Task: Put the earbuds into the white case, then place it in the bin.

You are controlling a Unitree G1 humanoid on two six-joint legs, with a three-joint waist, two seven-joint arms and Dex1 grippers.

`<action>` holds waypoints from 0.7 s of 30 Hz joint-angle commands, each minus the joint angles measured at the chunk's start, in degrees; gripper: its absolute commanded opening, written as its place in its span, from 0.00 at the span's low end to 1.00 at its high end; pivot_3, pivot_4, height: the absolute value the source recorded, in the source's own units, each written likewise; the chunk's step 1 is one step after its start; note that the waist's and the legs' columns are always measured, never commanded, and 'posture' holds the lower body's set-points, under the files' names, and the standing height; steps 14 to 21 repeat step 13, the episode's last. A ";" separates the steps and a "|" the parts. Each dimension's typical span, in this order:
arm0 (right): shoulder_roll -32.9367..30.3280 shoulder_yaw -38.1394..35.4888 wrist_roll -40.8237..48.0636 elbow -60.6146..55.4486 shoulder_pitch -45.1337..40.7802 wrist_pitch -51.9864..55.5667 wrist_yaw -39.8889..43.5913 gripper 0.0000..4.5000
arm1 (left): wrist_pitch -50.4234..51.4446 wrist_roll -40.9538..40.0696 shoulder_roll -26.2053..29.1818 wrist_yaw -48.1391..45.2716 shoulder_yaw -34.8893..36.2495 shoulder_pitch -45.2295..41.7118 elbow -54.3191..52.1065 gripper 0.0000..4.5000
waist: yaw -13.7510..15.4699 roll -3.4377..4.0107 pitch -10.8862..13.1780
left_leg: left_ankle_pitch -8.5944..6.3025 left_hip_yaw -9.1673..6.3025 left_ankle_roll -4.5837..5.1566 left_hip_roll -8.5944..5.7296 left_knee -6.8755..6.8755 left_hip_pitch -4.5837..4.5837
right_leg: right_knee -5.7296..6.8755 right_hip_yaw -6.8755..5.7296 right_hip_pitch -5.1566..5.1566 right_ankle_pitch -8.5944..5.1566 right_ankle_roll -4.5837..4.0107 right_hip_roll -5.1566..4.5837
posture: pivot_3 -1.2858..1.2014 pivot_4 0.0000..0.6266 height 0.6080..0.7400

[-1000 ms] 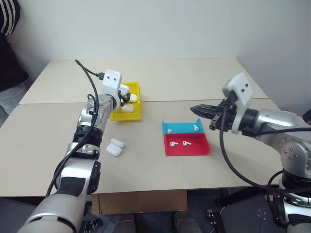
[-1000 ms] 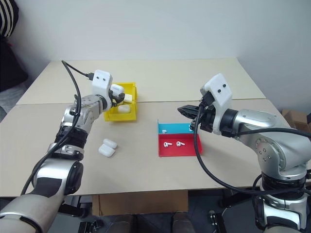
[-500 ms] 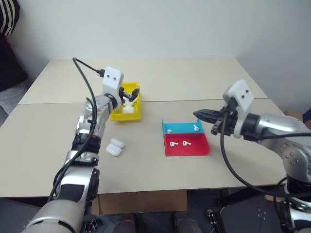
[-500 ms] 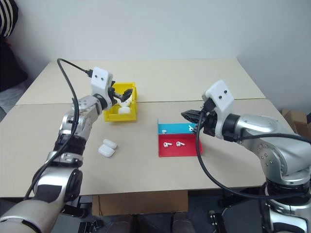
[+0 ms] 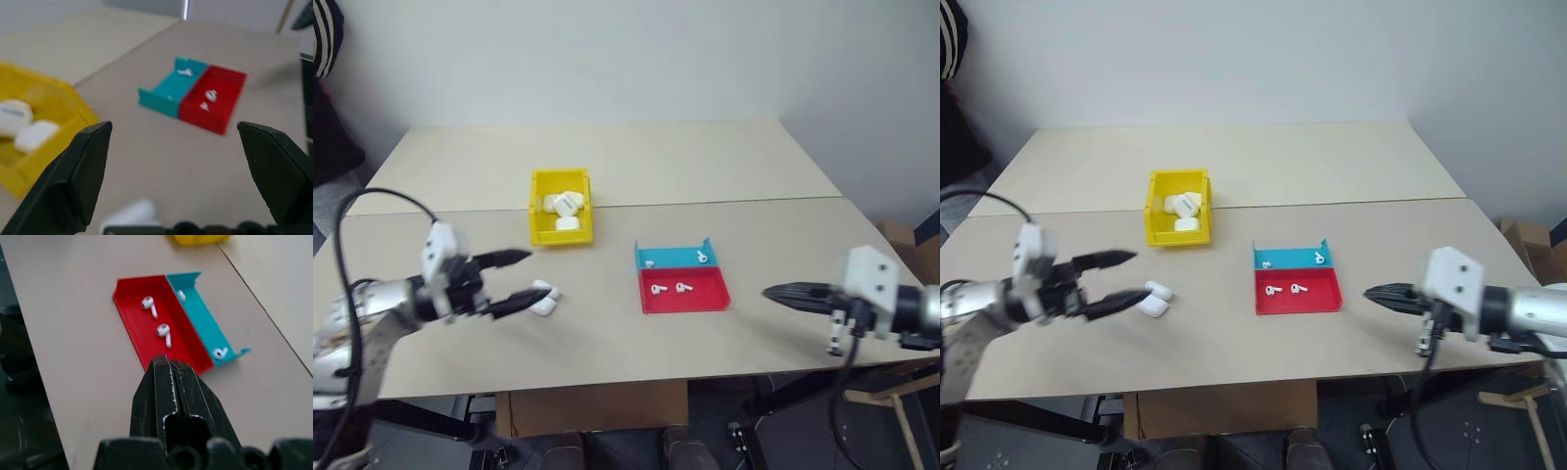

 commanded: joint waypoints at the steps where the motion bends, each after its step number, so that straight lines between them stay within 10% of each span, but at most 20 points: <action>1: -3.05 -5.10 0.03 3.37 0.69 -4.61 5.46 0.00 | 0.68 -4.16 4.85 -6.64 6.13 4.07 -4.34 0.99 | 0.09 -0.03 -0.01 | 0.00 0.00 0.00 0.00 0.00 0.03 | 0.00 0.00 0.03 0.00 -0.01 0.00 | 0.52 0.24 1.00; 21: -4.88 -5.45 0.04 5.57 0.74 -6.39 8.53 0.00 | 1.26 -5.60 7.73 -7.73 7.24 5.01 -3.11 0.99 | 0.63 0.00 -0.03 | 0.00 0.11 0.00 0.00 -0.03 -0.06 | -0.02 0.11 -0.11 0.08 0.26 0.01 | 0.52 0.24 1.00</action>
